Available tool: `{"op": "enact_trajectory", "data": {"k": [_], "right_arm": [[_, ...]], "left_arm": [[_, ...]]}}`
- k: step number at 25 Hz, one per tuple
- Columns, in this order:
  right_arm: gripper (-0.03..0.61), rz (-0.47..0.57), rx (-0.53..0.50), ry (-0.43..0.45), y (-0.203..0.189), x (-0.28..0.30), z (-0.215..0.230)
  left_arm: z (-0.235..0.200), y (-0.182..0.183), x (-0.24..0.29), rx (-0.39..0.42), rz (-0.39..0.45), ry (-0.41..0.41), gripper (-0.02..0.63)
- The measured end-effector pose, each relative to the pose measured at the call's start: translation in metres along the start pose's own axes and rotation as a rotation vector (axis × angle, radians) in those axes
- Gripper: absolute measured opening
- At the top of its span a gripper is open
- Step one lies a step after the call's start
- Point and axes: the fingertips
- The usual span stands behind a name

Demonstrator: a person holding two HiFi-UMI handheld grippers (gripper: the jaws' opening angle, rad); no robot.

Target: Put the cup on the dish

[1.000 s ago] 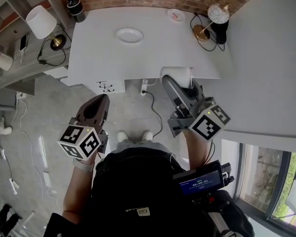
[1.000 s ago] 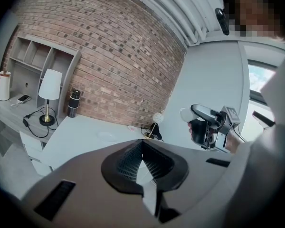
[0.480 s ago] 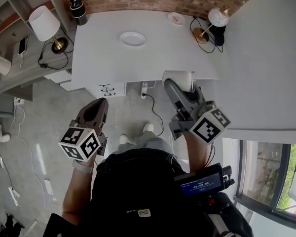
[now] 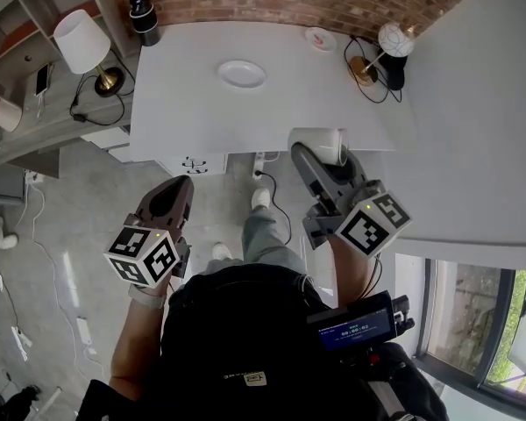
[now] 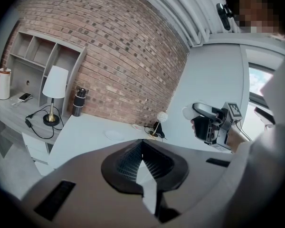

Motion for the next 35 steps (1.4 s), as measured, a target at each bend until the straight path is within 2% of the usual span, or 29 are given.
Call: {"op": "enact_trajectory", "data": {"k": [14, 26, 35], "right_arm": [[0.262, -0.102, -0.052, 0.025, 0.012, 0.07, 0.053], [0.262, -0.19, -0.082, 0.051, 0.037, 0.137, 0.121], [0.262, -0.258, -0.098, 0.1, 0.051, 0.179, 0.161]], "left_arm": [[-0.029, 0.021, 0.054, -0.036, -0.004, 0.071, 0.005], [-0.051, 0.055, 0.126, -0.054, 0.006, 0.128, 0.005], [-0.066, 0.073, 0.168, -0.089, 0.021, 0.194, 0.005]]}}
Point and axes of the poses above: the fingertips, and each gripper's own axes: x forward along the fingers, z to its right, y out of its top, and after that the axes turned 5 degrees about -y, right-handed
